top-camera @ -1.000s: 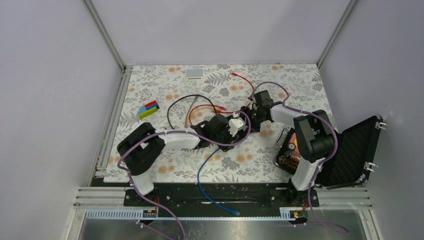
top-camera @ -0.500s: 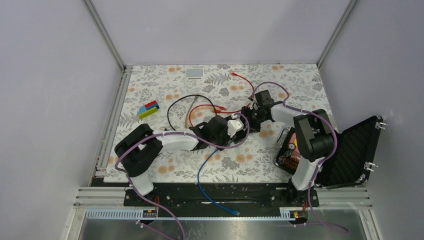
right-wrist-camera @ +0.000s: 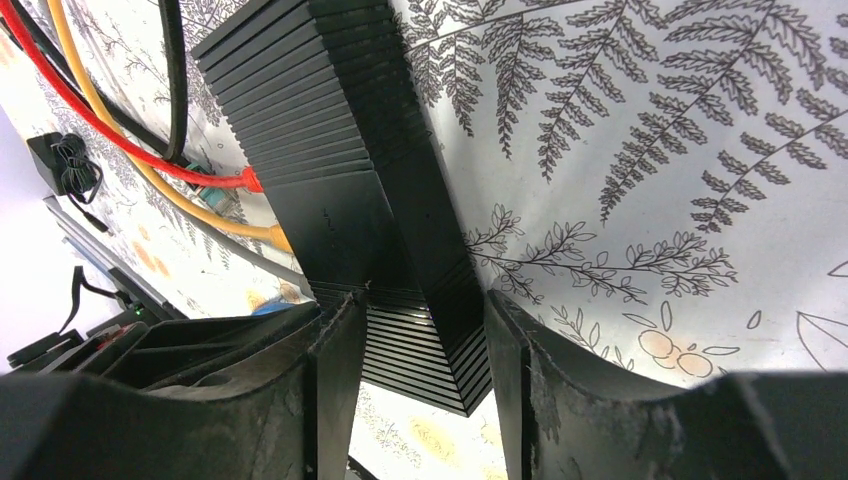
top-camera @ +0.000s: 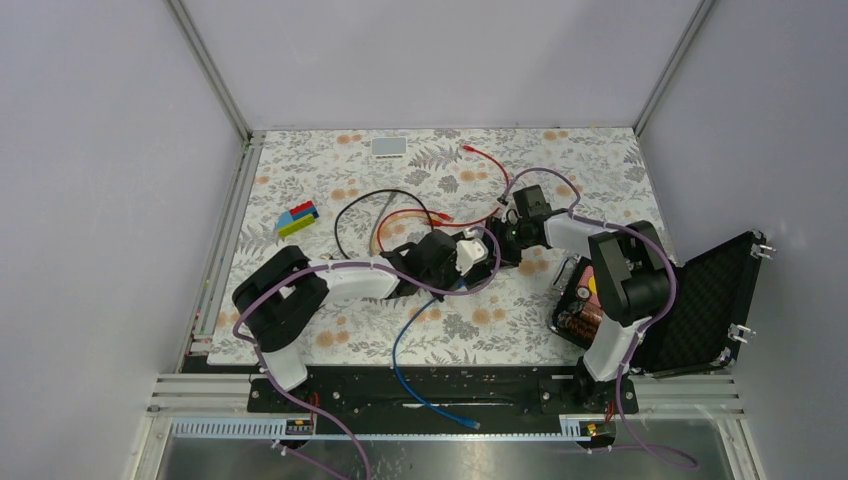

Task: Insert the plug into the switch port
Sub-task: Insert the connector into the switch port.

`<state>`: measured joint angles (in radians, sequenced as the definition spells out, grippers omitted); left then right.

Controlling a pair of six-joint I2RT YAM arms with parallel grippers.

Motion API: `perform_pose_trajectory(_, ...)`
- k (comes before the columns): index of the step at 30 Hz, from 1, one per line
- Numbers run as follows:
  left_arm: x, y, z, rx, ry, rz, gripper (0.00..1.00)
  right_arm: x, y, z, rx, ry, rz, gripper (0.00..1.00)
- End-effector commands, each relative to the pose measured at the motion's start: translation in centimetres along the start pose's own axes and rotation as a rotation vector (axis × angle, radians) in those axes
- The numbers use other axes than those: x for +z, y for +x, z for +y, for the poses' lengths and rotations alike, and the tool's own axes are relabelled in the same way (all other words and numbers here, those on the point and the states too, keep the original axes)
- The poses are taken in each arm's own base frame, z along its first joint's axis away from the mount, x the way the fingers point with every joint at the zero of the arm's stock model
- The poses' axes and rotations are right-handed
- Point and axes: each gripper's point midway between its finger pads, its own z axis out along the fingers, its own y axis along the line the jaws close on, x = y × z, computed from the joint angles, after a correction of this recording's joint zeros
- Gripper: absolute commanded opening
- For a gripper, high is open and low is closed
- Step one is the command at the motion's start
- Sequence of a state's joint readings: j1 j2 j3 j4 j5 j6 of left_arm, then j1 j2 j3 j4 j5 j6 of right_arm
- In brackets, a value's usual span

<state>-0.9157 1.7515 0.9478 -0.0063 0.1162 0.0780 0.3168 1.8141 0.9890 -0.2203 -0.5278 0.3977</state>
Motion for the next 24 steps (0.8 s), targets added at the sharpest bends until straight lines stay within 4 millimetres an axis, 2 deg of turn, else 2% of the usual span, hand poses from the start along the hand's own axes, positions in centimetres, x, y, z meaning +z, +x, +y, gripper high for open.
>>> perform_pose_trajectory(1,1.0,-4.4,-0.6,0.023,0.041,-0.133,0.0,1.7,7.2,-3.2,0.063,0.101,0.206,0.55)
perform_pose_trajectory(6,0.9,-6.8,-0.6,0.005,0.044,-0.177,0.0,2.2,8.2,-3.2,0.058,0.125,0.218,0.54)
perform_pose_trajectory(7,0.8,-7.1,-0.5,0.0,0.039,-0.181,0.0,2.1,8.1,-3.4,0.063,0.141,0.206,0.54)
perform_pose_trajectory(11,-0.2,-7.4,0.5,-0.022,-0.018,-0.194,0.01,1.1,6.5,-3.6,0.057,0.193,0.141,0.65)
perform_pose_trajectory(13,-0.7,-7.2,1.1,-0.037,-0.055,-0.189,0.12,0.3,5.1,-3.3,0.055,0.203,0.096,0.69)
perform_pose_trajectory(16,-1.9,-6.9,1.9,-0.064,-0.096,-0.19,0.23,-1.2,2.7,-3.0,0.04,0.232,0.028,0.74)
perform_pose_trajectory(21,-5.4,-7.4,3.4,-0.129,-0.19,-0.26,0.4,-3.9,-0.9,-2.3,-0.043,0.265,-0.055,0.78)
perform_pose_trajectory(24,-8.0,-7.9,4.5,-0.171,-0.272,-0.322,0.63,-4.2,-1.9,-1.3,-0.086,0.238,-0.058,0.85)
